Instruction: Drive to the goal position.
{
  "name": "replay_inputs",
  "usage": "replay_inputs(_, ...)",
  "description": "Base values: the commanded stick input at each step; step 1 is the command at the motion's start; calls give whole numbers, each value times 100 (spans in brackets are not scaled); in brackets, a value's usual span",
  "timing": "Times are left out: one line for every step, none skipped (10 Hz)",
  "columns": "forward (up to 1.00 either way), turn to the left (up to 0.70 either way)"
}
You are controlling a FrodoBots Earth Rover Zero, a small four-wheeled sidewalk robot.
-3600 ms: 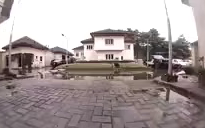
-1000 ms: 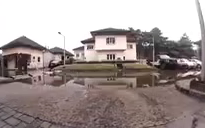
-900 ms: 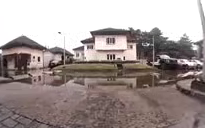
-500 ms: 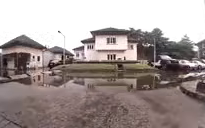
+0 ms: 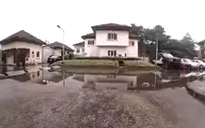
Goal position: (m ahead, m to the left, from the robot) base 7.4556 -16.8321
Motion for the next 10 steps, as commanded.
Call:
replay_inputs(50, 0)
replay_inputs(50, 0)
replay_inputs(50, 0)
replay_inputs(50, 0)
replay_inputs(50, 0)
replay_inputs(50, 0)
replay_inputs(50, 0)
replay_inputs(50, 0)
replay_inputs(50, 0)
replay_inputs(50, 0)
